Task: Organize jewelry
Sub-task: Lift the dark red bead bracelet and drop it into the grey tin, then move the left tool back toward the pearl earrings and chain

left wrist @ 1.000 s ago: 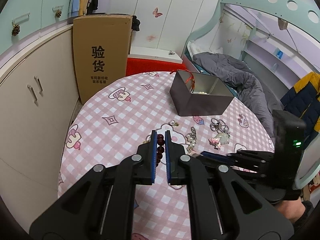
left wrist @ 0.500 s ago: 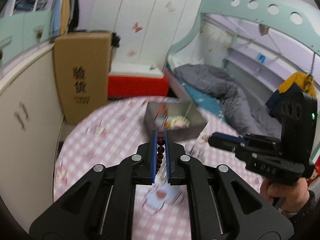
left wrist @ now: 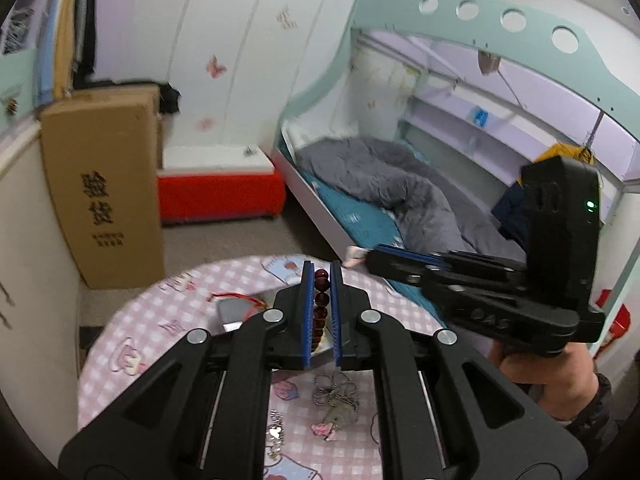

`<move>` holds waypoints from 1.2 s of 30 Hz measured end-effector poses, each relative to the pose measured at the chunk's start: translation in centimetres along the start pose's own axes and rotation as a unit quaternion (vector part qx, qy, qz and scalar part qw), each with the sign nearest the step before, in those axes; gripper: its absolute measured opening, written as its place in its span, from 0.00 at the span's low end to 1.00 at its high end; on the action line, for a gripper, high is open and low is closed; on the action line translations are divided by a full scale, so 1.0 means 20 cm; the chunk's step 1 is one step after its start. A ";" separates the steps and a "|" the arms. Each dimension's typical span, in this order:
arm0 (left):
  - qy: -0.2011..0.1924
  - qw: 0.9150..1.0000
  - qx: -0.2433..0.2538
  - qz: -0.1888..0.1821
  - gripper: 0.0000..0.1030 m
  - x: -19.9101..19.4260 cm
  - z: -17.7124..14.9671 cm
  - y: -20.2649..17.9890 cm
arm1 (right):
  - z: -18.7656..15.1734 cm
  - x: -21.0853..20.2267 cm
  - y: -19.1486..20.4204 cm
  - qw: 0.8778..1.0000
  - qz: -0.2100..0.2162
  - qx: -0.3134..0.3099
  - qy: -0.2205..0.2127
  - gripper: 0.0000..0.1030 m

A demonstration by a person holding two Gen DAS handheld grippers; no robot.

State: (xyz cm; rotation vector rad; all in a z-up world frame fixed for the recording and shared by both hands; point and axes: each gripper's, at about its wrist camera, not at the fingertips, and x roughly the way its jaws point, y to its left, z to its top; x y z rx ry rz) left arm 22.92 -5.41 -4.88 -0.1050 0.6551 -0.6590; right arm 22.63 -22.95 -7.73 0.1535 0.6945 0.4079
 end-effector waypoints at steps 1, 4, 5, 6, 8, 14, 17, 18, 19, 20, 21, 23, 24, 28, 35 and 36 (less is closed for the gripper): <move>0.007 1.000 -0.004 0.007 0.08 0.04 0.01 0.01 | 0.00 0.04 -0.02 1.000 -0.002 0.006 0.012 0.11; 0.047 0.998 -0.012 0.037 0.16 0.17 0.00 0.05 | -0.03 0.14 -0.11 0.998 -0.015 0.039 0.044 0.38; 0.058 0.997 -0.019 0.057 0.38 0.20 -0.01 0.08 | -0.04 0.15 -0.13 0.997 -0.024 0.050 0.049 0.69; 0.059 0.995 -0.028 0.069 0.57 0.20 -0.02 0.10 | -0.06 0.16 -0.15 0.996 -0.038 0.059 0.046 0.79; 0.023 0.995 -0.048 0.082 0.90 0.14 -0.04 0.14 | -0.08 0.13 -0.18 0.996 -0.043 0.071 0.037 0.89; -0.020 0.990 -0.044 0.132 0.91 -0.03 -0.08 0.17 | -0.09 0.04 -0.22 0.993 -0.075 0.090 0.009 0.93; -0.036 0.987 -0.038 0.154 0.91 -0.13 -0.10 0.17 | -0.09 -0.02 -0.19 0.993 -0.081 0.086 -0.006 0.93; -0.041 0.986 -0.036 0.159 0.91 -0.16 -0.11 0.16 | -0.08 -0.04 -0.19 0.993 -0.082 0.086 -0.011 0.93; -0.046 0.985 -0.033 0.165 0.91 -0.19 -0.12 0.16 | -0.08 -0.06 -0.17 0.993 -0.083 0.084 -0.018 0.93; -0.050 0.984 -0.029 0.170 0.91 -0.22 -0.12 0.15 | -0.08 -0.09 -0.16 0.993 -0.084 0.082 -0.023 0.93; -0.053 0.983 -0.026 0.174 0.91 -0.24 -0.12 0.13 | -0.08 -0.12 -0.15 0.993 -0.085 0.080 -0.030 0.93; -0.059 0.981 -0.021 0.183 0.91 -0.29 -0.13 0.11 | -0.07 -0.16 -0.12 0.993 -0.086 0.075 -0.038 0.93; -0.063 0.981 -0.019 0.183 0.91 -0.33 -0.14 0.10 | -0.07 -0.19 -0.10 0.993 -0.087 0.071 -0.044 0.93; -0.078 0.979 -0.014 0.188 0.91 -0.44 -0.17 0.07 | -0.07 -0.29 -0.05 0.992 -0.094 0.062 -0.063 0.93; -0.083 0.976 0.000 0.202 0.91 -0.51 -0.24 0.03 | -0.13 -0.42 0.01 0.990 -0.105 0.057 -0.080 0.93; -0.080 0.976 0.001 0.203 0.91 -0.51 -0.26 0.04 | -0.14 -0.44 0.01 0.990 -0.106 0.056 -0.080 0.93</move>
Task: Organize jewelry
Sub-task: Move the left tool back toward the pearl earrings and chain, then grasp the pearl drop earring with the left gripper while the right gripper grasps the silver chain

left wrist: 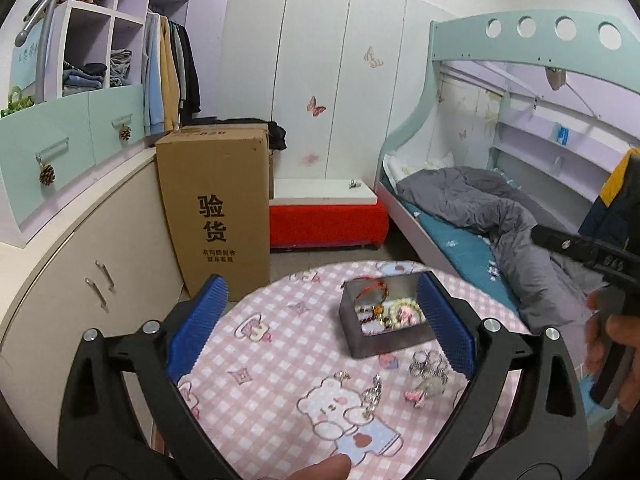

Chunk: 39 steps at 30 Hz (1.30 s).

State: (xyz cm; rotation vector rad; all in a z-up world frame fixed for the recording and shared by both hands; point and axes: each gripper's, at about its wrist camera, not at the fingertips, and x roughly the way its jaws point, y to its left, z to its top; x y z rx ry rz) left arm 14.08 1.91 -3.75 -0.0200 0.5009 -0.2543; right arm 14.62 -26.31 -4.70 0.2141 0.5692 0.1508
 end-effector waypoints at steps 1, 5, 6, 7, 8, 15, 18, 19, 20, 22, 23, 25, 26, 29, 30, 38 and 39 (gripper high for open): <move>0.005 1.000 0.001 0.000 0.91 0.00 -0.02 0.00 | -0.01 -0.02 0.00 1.000 -0.001 -0.001 -0.001 0.93; 0.015 1.000 -0.004 -0.002 0.91 -0.01 -0.09 0.02 | -0.09 -0.06 0.01 1.000 -0.005 -0.010 0.003 0.93; 0.017 1.000 -0.004 -0.004 0.91 -0.02 -0.10 0.03 | -0.12 -0.07 0.00 1.000 -0.006 -0.009 0.007 0.93; 0.019 1.000 -0.004 -0.005 0.91 -0.02 -0.12 0.03 | -0.14 -0.07 0.00 1.000 -0.006 -0.007 0.011 0.93; 0.021 1.000 -0.003 -0.006 0.91 -0.02 -0.14 0.03 | -0.16 -0.07 0.00 1.000 -0.006 -0.005 0.015 0.93; 0.062 0.998 0.018 -0.012 0.91 0.05 -0.32 -0.02 | -0.33 -0.04 -0.03 0.999 -0.004 0.007 0.052 0.93; 0.094 0.995 0.020 -0.023 0.91 0.12 -0.42 -0.04 | -0.39 -0.01 -0.04 0.997 -0.004 0.009 0.074 0.93; 0.106 0.994 0.026 -0.028 0.91 0.16 -0.46 -0.06 | -0.41 0.01 -0.04 0.997 -0.006 0.009 0.082 0.93; 0.115 0.993 0.031 -0.028 0.91 0.18 -0.48 -0.07 | -0.43 0.01 -0.05 0.996 -0.007 0.009 0.087 0.93; 0.132 0.990 0.040 -0.029 0.91 0.24 -0.52 -0.10 | -0.46 0.04 -0.05 0.995 -0.010 0.009 0.098 0.93; 0.146 0.988 0.044 -0.033 0.90 0.29 -0.53 -0.12 | -0.48 0.05 -0.06 0.995 -0.011 0.010 0.103 0.93; 0.162 0.985 0.045 -0.037 0.90 0.36 -0.56 -0.14 | -0.50 0.08 -0.07 0.993 -0.013 0.012 0.113 0.93; 0.173 0.983 0.044 -0.041 0.90 0.41 -0.57 -0.15 | -0.52 0.10 -0.07 0.993 -0.014 0.012 0.117 0.93; 0.197 0.978 0.045 -0.050 0.87 0.52 -0.59 -0.18 | -0.54 0.13 -0.08 0.992 -0.016 0.009 0.128 0.93; 0.207 0.976 0.046 -0.052 0.82 0.56 -0.61 -0.20 | -0.55 0.14 -0.08 0.991 -0.016 0.009 0.130 0.93; 0.250 0.965 0.055 -0.055 0.47 0.71 -0.67 -0.25 | -0.55 0.28 -0.10 0.989 -0.024 -0.004 0.149 0.93; 0.250 0.965 0.056 -0.057 0.33 0.71 -0.67 -0.25 | -0.56 0.31 -0.10 0.988 -0.024 -0.009 0.153 0.93</move>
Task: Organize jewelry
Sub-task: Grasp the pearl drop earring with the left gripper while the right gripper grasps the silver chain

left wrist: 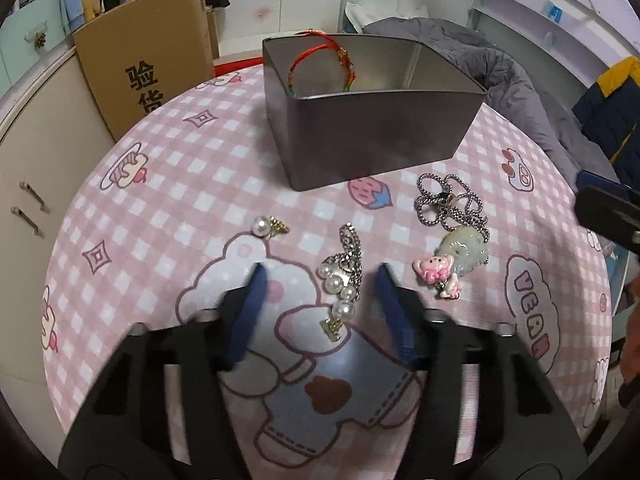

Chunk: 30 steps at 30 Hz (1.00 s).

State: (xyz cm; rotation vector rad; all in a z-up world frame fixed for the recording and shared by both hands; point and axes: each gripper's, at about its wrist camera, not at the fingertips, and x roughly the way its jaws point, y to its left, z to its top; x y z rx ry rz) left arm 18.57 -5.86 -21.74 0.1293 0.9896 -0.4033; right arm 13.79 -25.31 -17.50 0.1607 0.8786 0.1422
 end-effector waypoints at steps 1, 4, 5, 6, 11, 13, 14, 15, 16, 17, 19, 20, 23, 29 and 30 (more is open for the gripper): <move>0.001 1.000 0.002 -0.005 0.30 0.00 0.00 0.00 | 0.01 0.03 0.00 1.000 -0.002 -0.005 0.005 0.93; 0.004 1.000 0.007 -0.017 0.10 0.00 0.01 0.00 | 0.01 0.12 0.03 1.000 -0.003 -0.018 0.019 0.93; 0.003 1.000 0.008 -0.019 0.09 -0.01 0.01 0.00 | 0.01 0.14 0.04 0.999 -0.003 -0.024 0.023 0.93; 0.003 1.000 0.008 -0.022 0.09 -0.01 0.01 0.01 | 0.01 0.17 0.05 0.999 -0.004 -0.030 0.028 0.93; -0.001 0.999 0.004 -0.036 0.09 -0.02 0.03 0.03 | 0.03 0.30 0.12 0.997 -0.003 -0.061 0.040 0.87; -0.005 0.999 0.005 -0.040 0.09 -0.02 0.04 0.03 | 0.03 0.37 0.15 0.996 -0.004 -0.077 0.055 0.68; -0.007 0.999 0.005 -0.042 0.09 -0.03 0.05 0.03 | 0.03 0.39 0.16 0.995 -0.011 -0.084 0.055 0.59; -0.008 0.999 0.004 -0.045 0.09 -0.03 0.06 0.03 | 0.03 0.39 0.18 0.994 -0.019 -0.101 0.047 0.50; -0.009 0.999 0.003 -0.048 0.09 -0.03 0.07 0.03 | 0.03 0.39 0.19 0.993 -0.020 -0.106 0.047 0.37; -0.011 0.999 0.003 -0.048 0.09 -0.03 0.07 0.03 | 0.04 0.39 0.19 0.993 -0.021 -0.108 0.047 0.21; -0.016 0.999 0.001 -0.050 0.09 -0.04 0.08 0.03 | 0.04 0.37 0.16 0.994 -0.003 -0.098 0.049 0.19; -0.019 0.998 0.000 -0.053 0.09 -0.06 0.08 0.03 | 0.04 0.36 0.16 0.994 -0.002 -0.097 0.046 0.19; -0.033 0.998 0.000 -0.062 0.09 -0.12 0.09 0.03 | 0.06 0.25 0.10 0.997 0.023 -0.068 0.025 0.19; -0.070 0.994 -0.003 -0.079 0.09 -0.29 0.14 0.03 | 0.15 0.00 0.09 0.996 0.060 -0.054 -0.023 0.19; -0.079 0.993 -0.004 -0.083 0.09 -0.34 0.15 0.03 | 0.16 -0.03 0.09 0.996 0.061 -0.056 -0.029 0.19</move>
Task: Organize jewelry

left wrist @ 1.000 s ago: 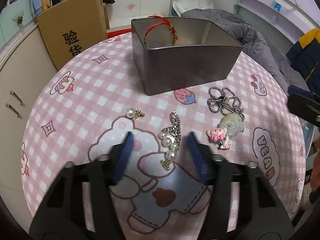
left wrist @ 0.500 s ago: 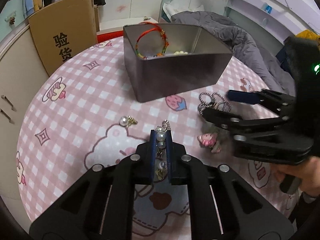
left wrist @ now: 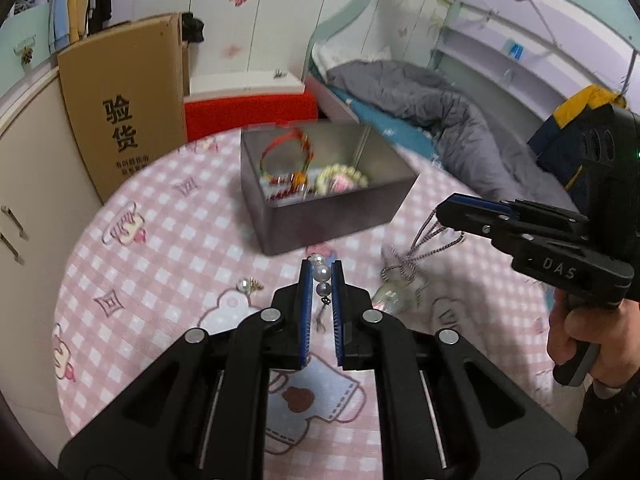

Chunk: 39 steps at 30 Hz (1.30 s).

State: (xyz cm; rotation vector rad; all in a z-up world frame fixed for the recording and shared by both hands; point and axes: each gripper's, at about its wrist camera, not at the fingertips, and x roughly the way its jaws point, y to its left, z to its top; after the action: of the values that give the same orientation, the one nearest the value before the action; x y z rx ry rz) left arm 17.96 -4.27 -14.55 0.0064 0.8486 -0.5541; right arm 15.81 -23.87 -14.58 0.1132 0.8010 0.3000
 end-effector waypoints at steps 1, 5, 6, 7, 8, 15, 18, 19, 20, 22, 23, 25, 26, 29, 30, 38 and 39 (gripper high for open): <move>-0.007 1.000 0.000 -0.001 0.09 -0.03 0.02 0.00 | 0.02 -0.04 0.01 1.000 0.002 -0.002 -0.009 0.19; -0.032 0.999 0.004 -0.005 0.09 -0.15 0.07 -0.02 | 0.11 -0.18 0.03 0.999 0.014 -0.006 -0.038 0.19; -0.038 0.999 0.007 -0.005 0.09 -0.17 0.08 -0.02 | 0.13 -0.23 0.04 0.999 0.017 -0.010 -0.047 0.19; -0.044 0.999 0.010 -0.006 0.09 -0.20 0.09 -0.03 | 0.15 -0.26 0.05 0.998 0.020 -0.013 -0.054 0.19; -0.050 0.999 0.012 -0.009 0.09 -0.23 0.11 -0.04 | 0.17 -0.29 0.06 0.998 0.023 -0.017 -0.060 0.19; -0.088 0.995 0.020 -0.034 0.09 -0.40 0.26 -0.03 | 0.39 -0.53 0.15 0.991 0.028 -0.058 -0.118 0.16; -0.104 0.994 0.027 -0.028 0.09 -0.45 0.34 -0.04 | 0.47 -0.57 0.17 0.988 0.022 -0.074 -0.131 0.16; -0.109 0.993 0.029 -0.028 0.09 -0.46 0.36 -0.04 | 0.48 -0.57 0.18 0.988 0.023 -0.076 -0.130 0.16; -0.113 0.993 0.028 -0.028 0.09 -0.47 0.38 -0.04 | 0.49 -0.56 0.17 0.989 0.022 -0.077 -0.126 0.16; -0.116 0.992 0.026 -0.033 0.09 -0.48 0.39 -0.04 | 0.46 -0.51 0.16 0.991 0.007 -0.076 -0.108 0.18; -0.116 0.992 0.026 -0.033 0.09 -0.48 0.38 -0.03 | 0.43 -0.46 0.14 0.993 0.004 -0.070 -0.095 0.33; -0.111 0.993 0.026 -0.036 0.09 -0.46 0.36 -0.04 | 0.30 -0.33 0.08 0.997 0.004 -0.056 -0.052 0.51; -0.108 0.993 0.026 -0.037 0.09 -0.45 0.35 -0.04 | 0.24 -0.28 0.06 0.998 -0.003 -0.054 -0.034 0.51; -0.095 0.994 0.023 -0.041 0.09 -0.41 0.30 -0.03 | 0.00 -0.09 -0.01 0.999 -0.002 -0.026 0.034 0.50; -0.091 0.995 0.021 -0.043 0.09 -0.40 0.28 -0.03 | -0.10 -0.04 -0.04 0.999 -0.001 -0.016 0.052 0.49; -0.069 0.996 0.008 -0.050 0.09 -0.32 0.21 -0.02 | -0.35 0.20 -0.02 0.993 -0.026 -0.030 0.109 0.21; -0.068 0.996 0.007 -0.050 0.09 -0.32 0.20 -0.02 | -0.36 0.21 0.00 0.993 -0.043 -0.054 0.099 0.19</move>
State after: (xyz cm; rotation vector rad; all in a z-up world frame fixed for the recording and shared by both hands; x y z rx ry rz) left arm 17.25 -2.66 -7.25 -0.0596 0.7153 -0.6470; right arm 13.36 -22.61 -22.34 -0.0534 0.9823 0.2758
